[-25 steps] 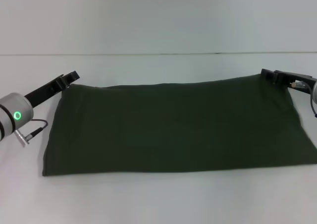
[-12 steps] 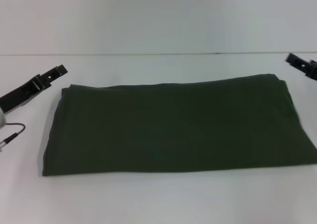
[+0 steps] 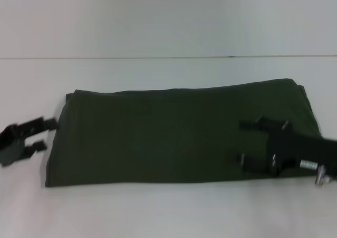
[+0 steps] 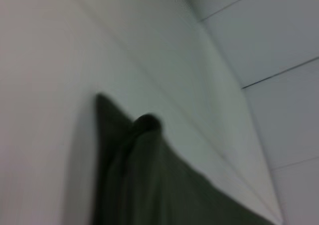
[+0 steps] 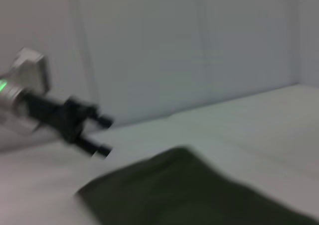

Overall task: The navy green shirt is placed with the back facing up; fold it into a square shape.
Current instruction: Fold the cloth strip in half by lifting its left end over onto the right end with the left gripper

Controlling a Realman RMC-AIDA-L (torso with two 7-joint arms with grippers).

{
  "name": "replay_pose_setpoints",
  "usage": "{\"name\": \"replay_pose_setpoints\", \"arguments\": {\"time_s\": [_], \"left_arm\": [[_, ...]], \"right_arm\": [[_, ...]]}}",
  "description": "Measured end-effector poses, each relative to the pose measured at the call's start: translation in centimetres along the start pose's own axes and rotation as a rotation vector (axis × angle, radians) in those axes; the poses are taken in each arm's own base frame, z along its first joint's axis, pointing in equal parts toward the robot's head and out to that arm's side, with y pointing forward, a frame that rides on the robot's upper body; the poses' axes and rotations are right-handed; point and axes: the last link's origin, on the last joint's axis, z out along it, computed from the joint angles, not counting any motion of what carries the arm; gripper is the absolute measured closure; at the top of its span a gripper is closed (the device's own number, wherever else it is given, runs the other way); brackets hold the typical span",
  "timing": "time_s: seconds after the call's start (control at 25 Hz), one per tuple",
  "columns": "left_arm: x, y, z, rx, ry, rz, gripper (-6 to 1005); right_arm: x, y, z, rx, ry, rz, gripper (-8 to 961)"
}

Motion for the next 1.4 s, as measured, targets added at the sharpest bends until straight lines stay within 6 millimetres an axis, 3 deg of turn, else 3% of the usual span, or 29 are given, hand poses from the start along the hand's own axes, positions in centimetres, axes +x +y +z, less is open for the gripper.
{"name": "replay_pose_setpoints", "arguments": {"time_s": [0.28, 0.52, 1.4], "left_arm": [[-1.7, -1.4, -2.0, 0.127, -0.121, -0.171, 120], [-2.0, -2.1, -1.2, 0.16, -0.126, -0.212, 122], [-2.1, -2.5, -0.2, 0.179, -0.119, -0.297, 123]], "right_arm": [[1.5, 1.8, 0.8, -0.098, 0.08, -0.08, 83], [2.4, 2.8, 0.8, -0.134, 0.094, -0.13, 82], [2.7, 3.2, 0.5, -0.144, 0.092, -0.116, 83]]}}
